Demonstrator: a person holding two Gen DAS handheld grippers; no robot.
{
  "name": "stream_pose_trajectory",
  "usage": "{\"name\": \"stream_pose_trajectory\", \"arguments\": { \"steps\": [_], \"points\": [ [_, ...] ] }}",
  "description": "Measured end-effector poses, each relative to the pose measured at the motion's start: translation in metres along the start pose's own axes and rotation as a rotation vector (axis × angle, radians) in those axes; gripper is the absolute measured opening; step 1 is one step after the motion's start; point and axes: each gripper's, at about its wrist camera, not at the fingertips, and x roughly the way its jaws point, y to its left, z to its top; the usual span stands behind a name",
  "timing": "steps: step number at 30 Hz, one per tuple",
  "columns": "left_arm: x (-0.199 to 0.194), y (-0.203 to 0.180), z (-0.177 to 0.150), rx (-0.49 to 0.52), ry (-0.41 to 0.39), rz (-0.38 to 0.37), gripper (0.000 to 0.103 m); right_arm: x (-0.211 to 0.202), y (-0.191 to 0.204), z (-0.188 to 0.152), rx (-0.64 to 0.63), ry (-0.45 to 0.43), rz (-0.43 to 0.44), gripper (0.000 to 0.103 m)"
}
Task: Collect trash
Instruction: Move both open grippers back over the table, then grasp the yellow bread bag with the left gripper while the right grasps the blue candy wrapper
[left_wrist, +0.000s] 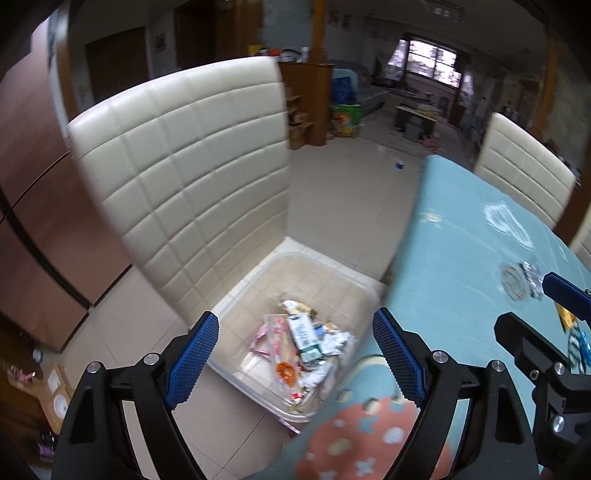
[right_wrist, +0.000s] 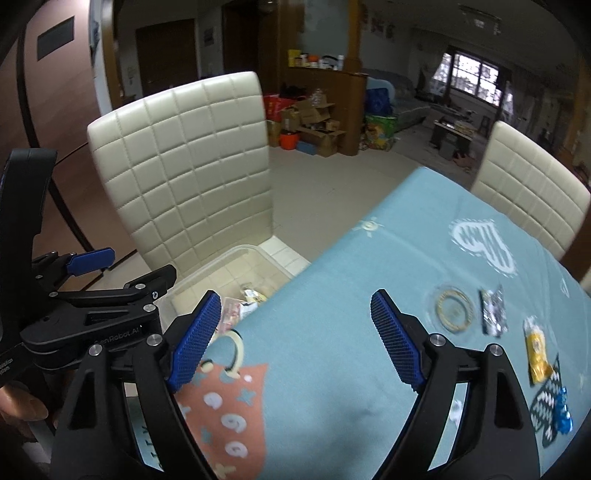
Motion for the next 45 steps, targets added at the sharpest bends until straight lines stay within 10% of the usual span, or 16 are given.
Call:
{"name": "stream_pose_trajectory", "arguments": {
  "steps": [25, 45],
  "points": [
    [-0.041, -0.249, -0.046, 0.474, 0.026, -0.373, 0.083, -0.126, -0.219, -0.150, 0.512, 0.036, -0.445, 0.083],
    [0.005, -0.419, -0.047, 0.695, 0.079, -0.470, 0.083, -0.101, -0.352, -0.190, 0.641, 0.118, -0.524, 0.078]
  ]
}}
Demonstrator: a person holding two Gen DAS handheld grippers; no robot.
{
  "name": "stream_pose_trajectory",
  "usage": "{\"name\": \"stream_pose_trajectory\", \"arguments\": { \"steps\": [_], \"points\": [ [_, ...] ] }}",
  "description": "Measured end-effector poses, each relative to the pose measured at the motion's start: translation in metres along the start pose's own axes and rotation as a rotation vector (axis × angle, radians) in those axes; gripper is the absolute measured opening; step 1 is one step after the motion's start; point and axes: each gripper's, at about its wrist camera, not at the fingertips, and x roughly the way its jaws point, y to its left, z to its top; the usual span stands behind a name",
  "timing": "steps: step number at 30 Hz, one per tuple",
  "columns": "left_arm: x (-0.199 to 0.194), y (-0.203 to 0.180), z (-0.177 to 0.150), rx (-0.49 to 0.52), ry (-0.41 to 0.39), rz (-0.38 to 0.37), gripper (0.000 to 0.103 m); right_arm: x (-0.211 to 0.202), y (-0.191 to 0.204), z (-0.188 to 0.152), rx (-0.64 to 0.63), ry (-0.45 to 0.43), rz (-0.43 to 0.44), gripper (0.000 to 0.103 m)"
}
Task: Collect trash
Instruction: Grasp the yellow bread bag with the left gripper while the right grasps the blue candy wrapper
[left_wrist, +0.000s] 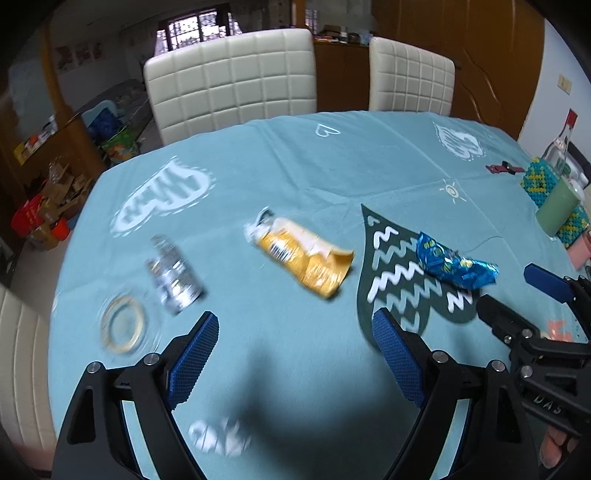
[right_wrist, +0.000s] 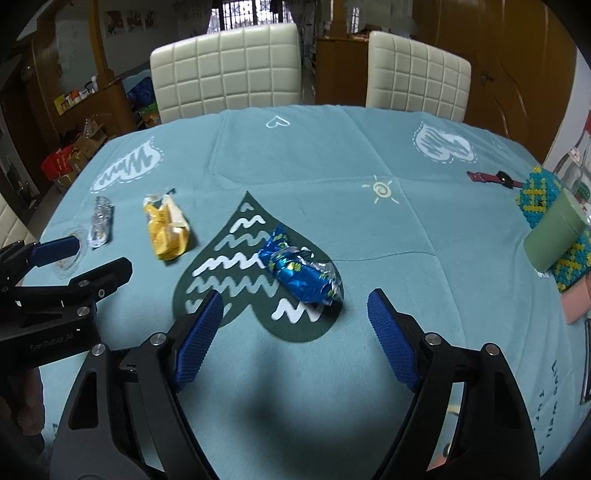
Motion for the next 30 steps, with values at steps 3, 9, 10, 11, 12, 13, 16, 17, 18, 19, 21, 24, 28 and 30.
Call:
{"name": "stream_pose_trajectory", "arguments": {
  "steps": [3, 9, 10, 11, 12, 13, 16, 17, 18, 19, 21, 24, 28, 30],
  "points": [
    [0.022, -0.007, 0.013, 0.020, 0.012, -0.004, 0.083, 0.021, -0.003, 0.005, 0.003, 0.026, 0.003, 0.072],
    [0.064, -0.013, 0.027, 0.036, 0.052, 0.010, 0.083, 0.058, -0.005, 0.010, -0.002, 0.081, 0.012, 0.056],
    [0.070, -0.013, 0.028, 0.036, 0.058, 0.014, 0.083, 0.060, -0.005, 0.010, -0.003, 0.077, 0.011, 0.056],
    [0.074, -0.013, 0.028, 0.035, 0.060, 0.019, 0.083, 0.062, -0.004, 0.012, -0.008, 0.066, 0.011, 0.055],
    [0.077, -0.012, 0.028, 0.034, 0.060, 0.023, 0.083, 0.063, -0.003, 0.013, -0.012, 0.061, 0.013, 0.054],
    [0.081, -0.011, 0.028, 0.029, 0.062, 0.018, 0.083, 0.065, -0.001, 0.014, -0.017, 0.054, 0.016, 0.053],
    [0.084, -0.007, 0.030, 0.022, 0.054, -0.018, 0.082, 0.066, 0.000, 0.016, -0.021, 0.042, 0.023, 0.048],
    [0.083, -0.006, 0.030, 0.026, 0.048, -0.027, 0.074, 0.066, 0.000, 0.016, -0.022, 0.040, 0.025, 0.046],
    [0.082, -0.006, 0.030, 0.030, 0.041, -0.029, 0.061, 0.067, 0.001, 0.017, -0.022, 0.039, 0.025, 0.046],
    [0.079, -0.006, 0.030, 0.037, 0.032, -0.033, 0.055, 0.066, 0.002, 0.017, -0.023, 0.038, 0.026, 0.045],
    [0.075, -0.005, 0.029, 0.045, 0.028, -0.048, 0.044, 0.066, 0.004, 0.018, -0.025, 0.040, 0.031, 0.043],
    [0.066, -0.001, 0.025, 0.042, 0.028, -0.071, 0.040, 0.061, 0.008, 0.016, -0.031, 0.038, 0.039, 0.042],
    [0.050, 0.003, 0.016, 0.033, 0.023, -0.070, 0.039, 0.046, 0.016, 0.013, -0.036, 0.032, 0.055, 0.042],
    [0.042, 0.005, 0.011, 0.028, 0.019, -0.067, 0.039, 0.038, 0.020, 0.010, -0.042, 0.028, 0.059, 0.042]
  ]
}}
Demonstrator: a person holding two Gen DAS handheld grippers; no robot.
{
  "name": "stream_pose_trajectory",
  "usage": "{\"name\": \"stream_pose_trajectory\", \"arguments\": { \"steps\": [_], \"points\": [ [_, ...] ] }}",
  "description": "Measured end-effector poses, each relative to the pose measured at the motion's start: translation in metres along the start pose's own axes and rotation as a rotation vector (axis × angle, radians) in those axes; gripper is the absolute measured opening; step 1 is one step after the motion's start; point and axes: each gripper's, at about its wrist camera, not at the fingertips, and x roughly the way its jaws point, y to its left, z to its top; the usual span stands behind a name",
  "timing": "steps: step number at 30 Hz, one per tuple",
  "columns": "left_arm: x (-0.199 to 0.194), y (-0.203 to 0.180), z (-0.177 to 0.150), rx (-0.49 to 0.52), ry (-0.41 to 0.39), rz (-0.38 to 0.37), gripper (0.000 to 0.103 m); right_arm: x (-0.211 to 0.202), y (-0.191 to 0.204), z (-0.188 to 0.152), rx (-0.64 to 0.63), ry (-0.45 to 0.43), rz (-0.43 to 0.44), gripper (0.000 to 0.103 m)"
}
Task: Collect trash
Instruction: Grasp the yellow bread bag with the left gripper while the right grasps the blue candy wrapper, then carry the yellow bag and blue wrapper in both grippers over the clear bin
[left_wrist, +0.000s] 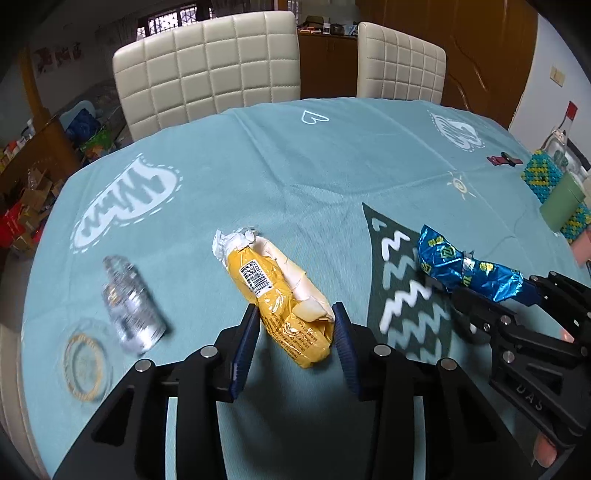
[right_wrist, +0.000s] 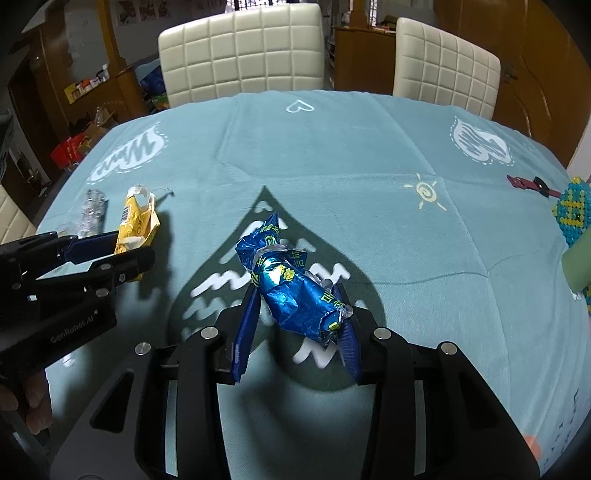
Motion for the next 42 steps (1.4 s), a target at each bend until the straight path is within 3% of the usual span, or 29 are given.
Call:
{"name": "stream_pose_trajectory", "arguments": {
  "steps": [15, 27, 42],
  "points": [
    [-0.095, 0.032, -0.047, -0.067, -0.097, 0.079, 0.040, -0.073, 0.060, -0.012, -0.103, -0.080, 0.075, 0.042],
    [-0.148, 0.072, -0.101, -0.146, -0.126, 0.179, 0.040, -0.101, 0.129, -0.032, -0.188, -0.096, 0.175, 0.042],
    [-0.198, 0.157, -0.169, -0.344, -0.133, 0.338, 0.040, -0.117, 0.257, -0.051, -0.411, -0.090, 0.338, 0.043]
  ]
}}
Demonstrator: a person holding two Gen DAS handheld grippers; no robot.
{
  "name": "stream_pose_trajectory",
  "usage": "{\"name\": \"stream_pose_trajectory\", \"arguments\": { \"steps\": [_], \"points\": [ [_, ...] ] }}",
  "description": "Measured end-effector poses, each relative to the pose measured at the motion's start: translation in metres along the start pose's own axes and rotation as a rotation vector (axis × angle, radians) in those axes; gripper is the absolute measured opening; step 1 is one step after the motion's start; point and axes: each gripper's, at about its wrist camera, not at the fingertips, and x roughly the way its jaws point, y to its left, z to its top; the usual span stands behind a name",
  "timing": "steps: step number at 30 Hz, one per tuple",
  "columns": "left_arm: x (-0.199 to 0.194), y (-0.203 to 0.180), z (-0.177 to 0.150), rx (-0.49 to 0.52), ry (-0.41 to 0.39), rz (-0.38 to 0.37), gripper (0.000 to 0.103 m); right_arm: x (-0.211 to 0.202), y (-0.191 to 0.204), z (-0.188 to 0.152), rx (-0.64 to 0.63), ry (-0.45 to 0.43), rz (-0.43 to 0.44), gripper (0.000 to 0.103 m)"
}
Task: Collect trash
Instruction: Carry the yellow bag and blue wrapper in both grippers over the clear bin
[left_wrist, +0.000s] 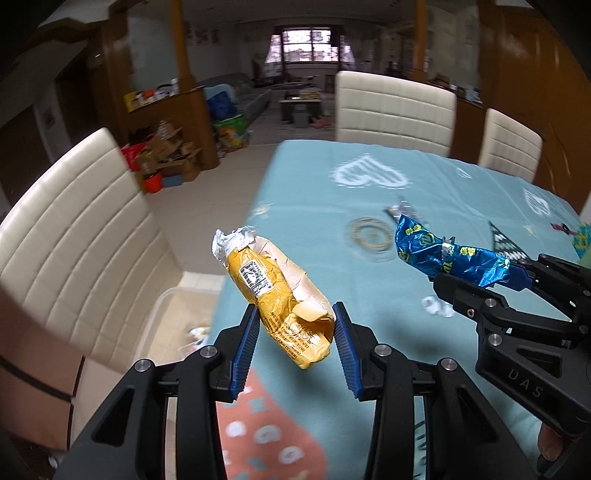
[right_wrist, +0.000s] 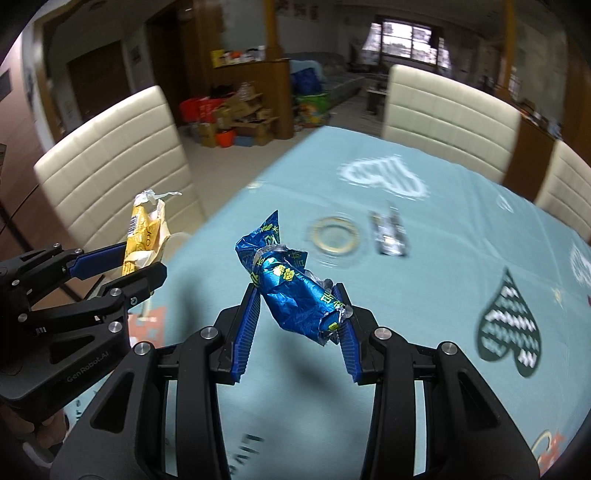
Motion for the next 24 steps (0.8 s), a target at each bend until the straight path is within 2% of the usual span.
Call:
{"name": "stream_pose_trajectory", "arguments": {
  "steps": [9, 24],
  "points": [
    [-0.003, 0.054, -0.014, -0.079, 0.007, 0.095, 0.040, 0.020, 0.053, 0.018, -0.086, 0.015, 0.085, 0.043],
    [0.020, 0.114, -0.009, -0.183, 0.035, 0.164, 0.041, 0.062, 0.106, 0.054, -0.162, 0.032, 0.166, 0.043]
  ]
}}
